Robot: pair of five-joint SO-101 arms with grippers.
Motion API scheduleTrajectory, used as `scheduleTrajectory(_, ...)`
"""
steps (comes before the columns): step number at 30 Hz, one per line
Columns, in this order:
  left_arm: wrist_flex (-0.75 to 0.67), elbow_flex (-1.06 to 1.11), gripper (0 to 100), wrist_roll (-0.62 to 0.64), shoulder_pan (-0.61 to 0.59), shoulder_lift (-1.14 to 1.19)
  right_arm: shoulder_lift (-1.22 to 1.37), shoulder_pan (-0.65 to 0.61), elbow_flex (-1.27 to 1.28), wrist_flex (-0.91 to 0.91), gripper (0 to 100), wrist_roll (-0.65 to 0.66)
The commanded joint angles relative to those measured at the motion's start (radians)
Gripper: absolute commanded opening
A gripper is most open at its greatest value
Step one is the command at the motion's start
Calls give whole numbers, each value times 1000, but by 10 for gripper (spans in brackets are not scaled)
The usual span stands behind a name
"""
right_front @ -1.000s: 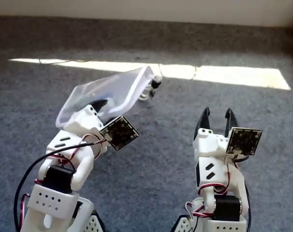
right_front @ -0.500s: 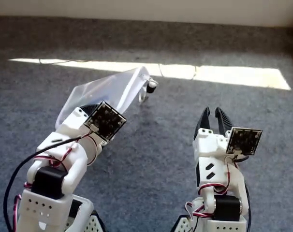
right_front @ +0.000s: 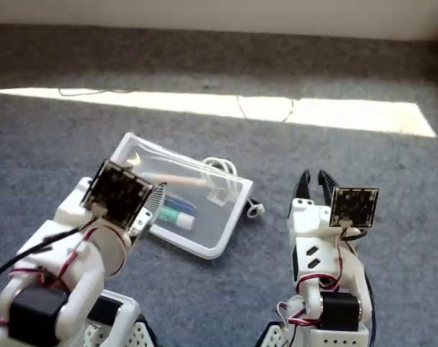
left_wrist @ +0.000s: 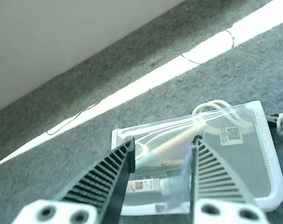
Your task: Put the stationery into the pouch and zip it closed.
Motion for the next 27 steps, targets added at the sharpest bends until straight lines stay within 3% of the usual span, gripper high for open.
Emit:
scheduleTrajectory(1,-2,-8,171,54,12,-193,-15,-13,-77,105,77,15)
scheduleTrajectory(8,-3,145,3,52,12,-456,-15,-13,-77,271,77,17)
scheduleTrajectory(22,-2,404,9,52,10,-489,-15,-8,18,403,76,17)
scheduleTrajectory(27,-3,535,12,51,7,-489,-15,-12,94,401,8,17)
